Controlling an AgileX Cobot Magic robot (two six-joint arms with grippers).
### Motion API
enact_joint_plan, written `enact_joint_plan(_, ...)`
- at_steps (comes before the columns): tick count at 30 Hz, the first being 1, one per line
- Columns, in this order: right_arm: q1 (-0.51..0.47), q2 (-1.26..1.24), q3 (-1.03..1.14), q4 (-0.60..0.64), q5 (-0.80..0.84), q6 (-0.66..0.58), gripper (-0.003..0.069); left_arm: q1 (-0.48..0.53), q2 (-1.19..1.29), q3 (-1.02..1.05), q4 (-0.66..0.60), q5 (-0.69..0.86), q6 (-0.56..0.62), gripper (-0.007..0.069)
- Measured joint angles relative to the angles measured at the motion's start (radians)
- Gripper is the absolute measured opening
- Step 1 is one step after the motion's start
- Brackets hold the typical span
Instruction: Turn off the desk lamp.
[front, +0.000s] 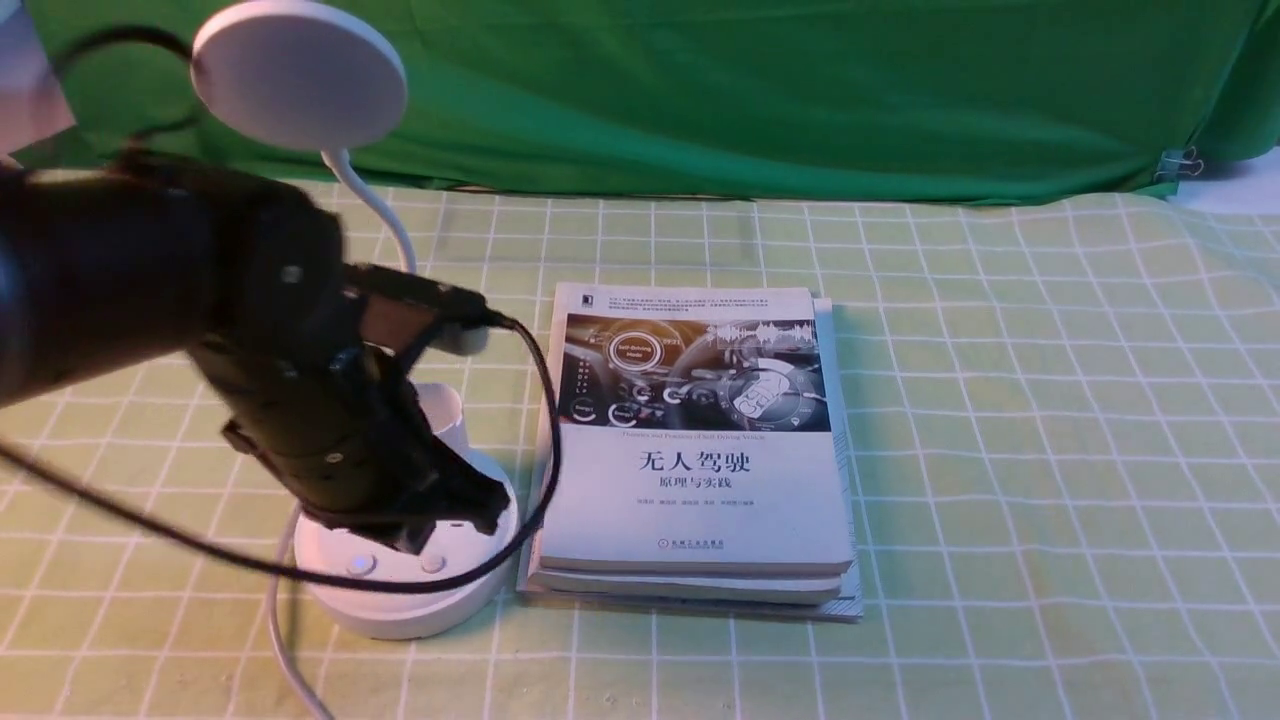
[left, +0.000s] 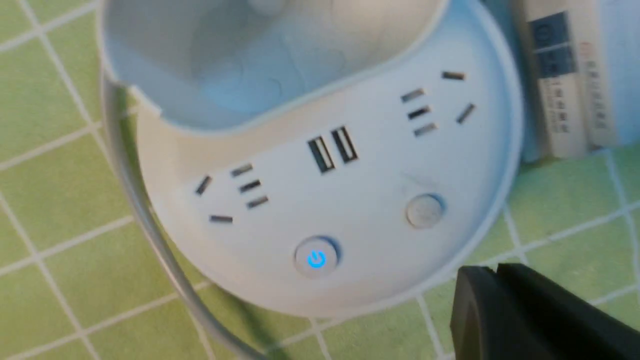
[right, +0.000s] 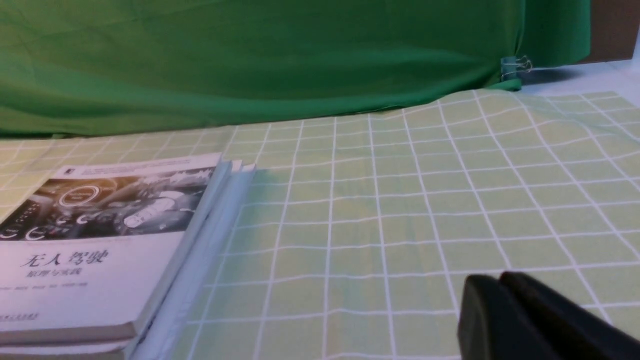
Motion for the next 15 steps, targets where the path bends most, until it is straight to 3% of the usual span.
enact_joint_plan(4,0.000,0.000,0.000,0.000,0.000,0.001,0.0029,0.000,-0.180,0.126,-0.005,-0.097,-0.006,0.0006)
enact_joint_plan(15,0.000,0.000,0.000,0.000,0.000,0.001,0.0029,0.000,-0.846,0.665,-0.045,-0.752,-0.008,0.0006)
